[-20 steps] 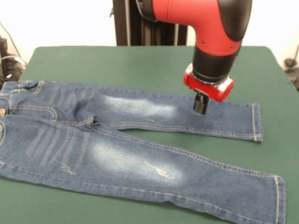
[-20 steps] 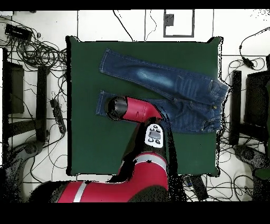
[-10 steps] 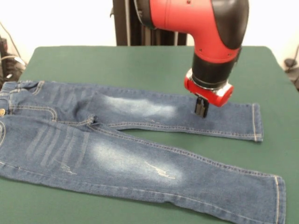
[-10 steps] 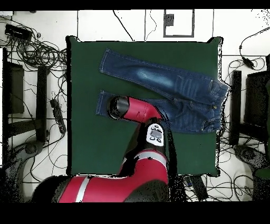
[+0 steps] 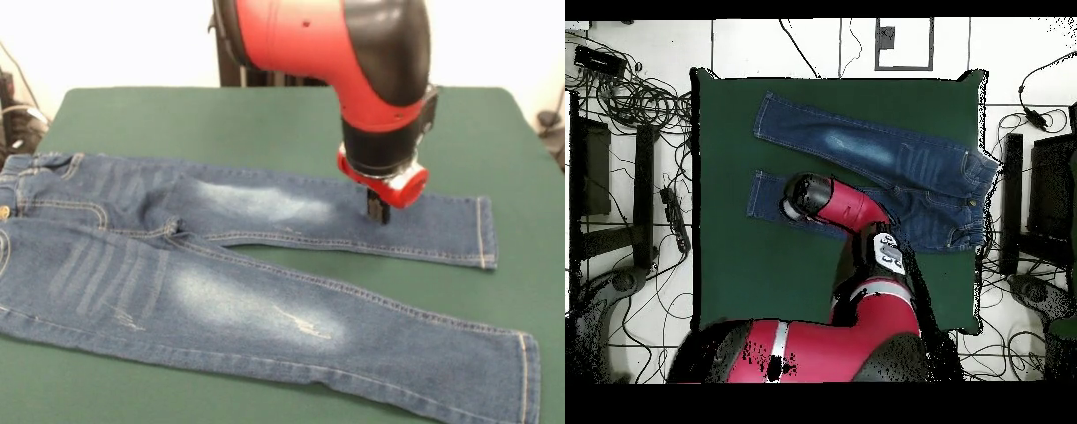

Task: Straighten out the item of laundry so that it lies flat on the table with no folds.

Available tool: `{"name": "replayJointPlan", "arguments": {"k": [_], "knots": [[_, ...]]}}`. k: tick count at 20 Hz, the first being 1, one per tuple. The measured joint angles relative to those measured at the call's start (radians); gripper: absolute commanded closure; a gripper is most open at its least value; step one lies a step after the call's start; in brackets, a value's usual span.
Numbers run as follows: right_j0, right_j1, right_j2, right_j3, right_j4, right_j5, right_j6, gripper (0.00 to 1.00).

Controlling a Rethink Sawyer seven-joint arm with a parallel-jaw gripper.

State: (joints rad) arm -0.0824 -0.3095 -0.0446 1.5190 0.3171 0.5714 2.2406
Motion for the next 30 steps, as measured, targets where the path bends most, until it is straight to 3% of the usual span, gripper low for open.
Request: {"name": "replayJointPlan", "arguments": {"k": [5,18,30], "knots": [[-0.124,0.013,0.106,0.007,0.014,0.067,0.0,1.0],[-0.346,0.082,0.309,0.014,0.015,0.148,0.0,1.0],[-0.473,0.157,0.467,0.035,0.011,0.126,0.0,1.0]]}}
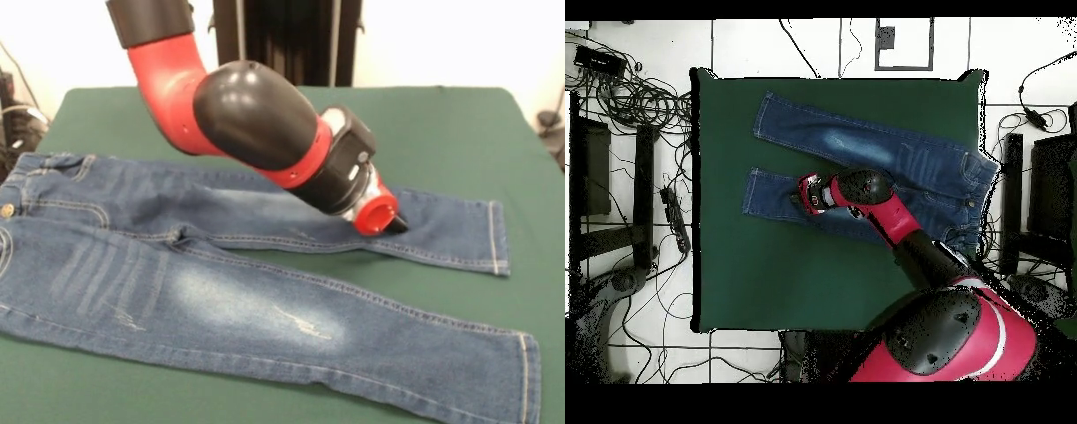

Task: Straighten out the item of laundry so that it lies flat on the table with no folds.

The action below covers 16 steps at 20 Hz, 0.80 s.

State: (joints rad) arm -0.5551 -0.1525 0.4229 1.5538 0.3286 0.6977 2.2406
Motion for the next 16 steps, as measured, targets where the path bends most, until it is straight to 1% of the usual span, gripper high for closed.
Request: {"name": "replayJointPlan", "arguments": {"k": [8,10,16], "knots": [[-0.017,0.053,0.086,0.0,-0.001,-0.035,0.0,1.0],[-0.011,0.065,0.109,0.0,-0.006,-0.053,0.0,1.0],[0.032,0.052,0.114,-0.001,-0.019,-0.082,0.0,1.0]]}}
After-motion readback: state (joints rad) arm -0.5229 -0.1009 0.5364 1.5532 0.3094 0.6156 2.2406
